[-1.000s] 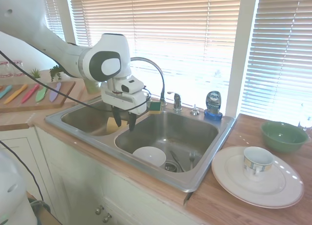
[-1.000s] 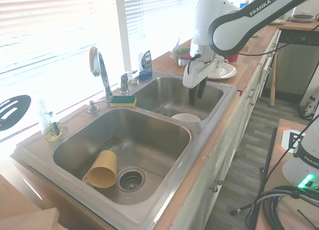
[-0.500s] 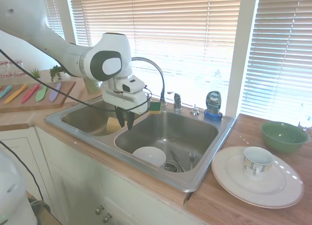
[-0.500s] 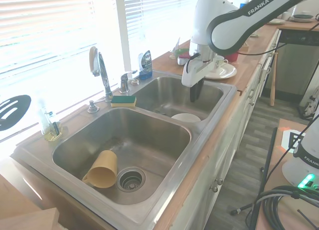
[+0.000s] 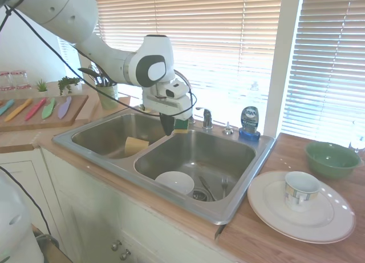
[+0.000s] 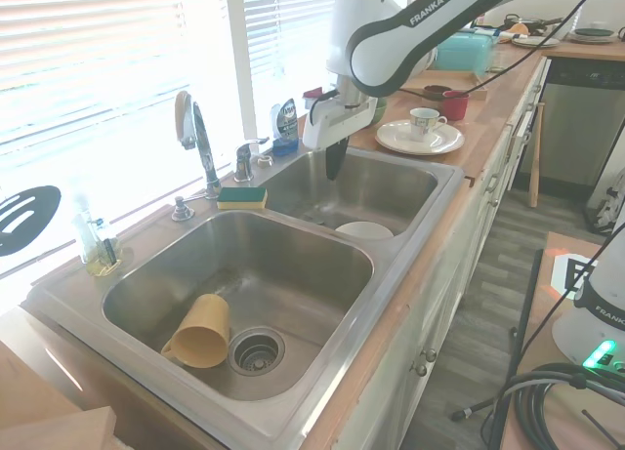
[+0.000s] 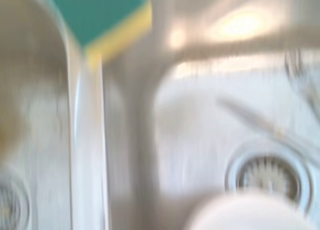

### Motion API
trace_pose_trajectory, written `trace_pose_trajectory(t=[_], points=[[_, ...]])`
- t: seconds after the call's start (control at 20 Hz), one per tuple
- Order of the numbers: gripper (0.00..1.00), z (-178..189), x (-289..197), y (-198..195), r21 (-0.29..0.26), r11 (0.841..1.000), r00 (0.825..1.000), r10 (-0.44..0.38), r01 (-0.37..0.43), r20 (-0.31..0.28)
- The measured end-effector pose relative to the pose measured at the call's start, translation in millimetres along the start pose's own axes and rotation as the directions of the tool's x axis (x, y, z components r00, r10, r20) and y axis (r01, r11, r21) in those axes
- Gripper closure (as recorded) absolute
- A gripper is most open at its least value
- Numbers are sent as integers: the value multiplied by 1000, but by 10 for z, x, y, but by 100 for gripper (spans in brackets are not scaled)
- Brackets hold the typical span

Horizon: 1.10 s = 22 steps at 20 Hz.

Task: Turn on the faucet

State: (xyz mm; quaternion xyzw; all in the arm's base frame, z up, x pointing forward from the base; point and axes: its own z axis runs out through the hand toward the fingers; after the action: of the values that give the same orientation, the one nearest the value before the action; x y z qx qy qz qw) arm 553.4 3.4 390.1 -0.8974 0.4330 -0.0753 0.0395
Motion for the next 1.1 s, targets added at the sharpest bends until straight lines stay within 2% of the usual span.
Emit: trace_pose_trajectory(t=[0.3, 0.65, 0.75, 0.95, 1.1], points=[[100, 179, 367, -448, 7, 1000, 1000, 16, -16, -6], [100, 293, 598, -725, 9, 1000, 1000, 26, -26, -16], [100, 295, 614, -780, 30, 999, 999, 23, -22, -32], [100, 261, 654, -876, 100, 994, 994, 42, -32, -100], [100, 245, 657, -918, 125, 992, 990, 52, -36, -130]])
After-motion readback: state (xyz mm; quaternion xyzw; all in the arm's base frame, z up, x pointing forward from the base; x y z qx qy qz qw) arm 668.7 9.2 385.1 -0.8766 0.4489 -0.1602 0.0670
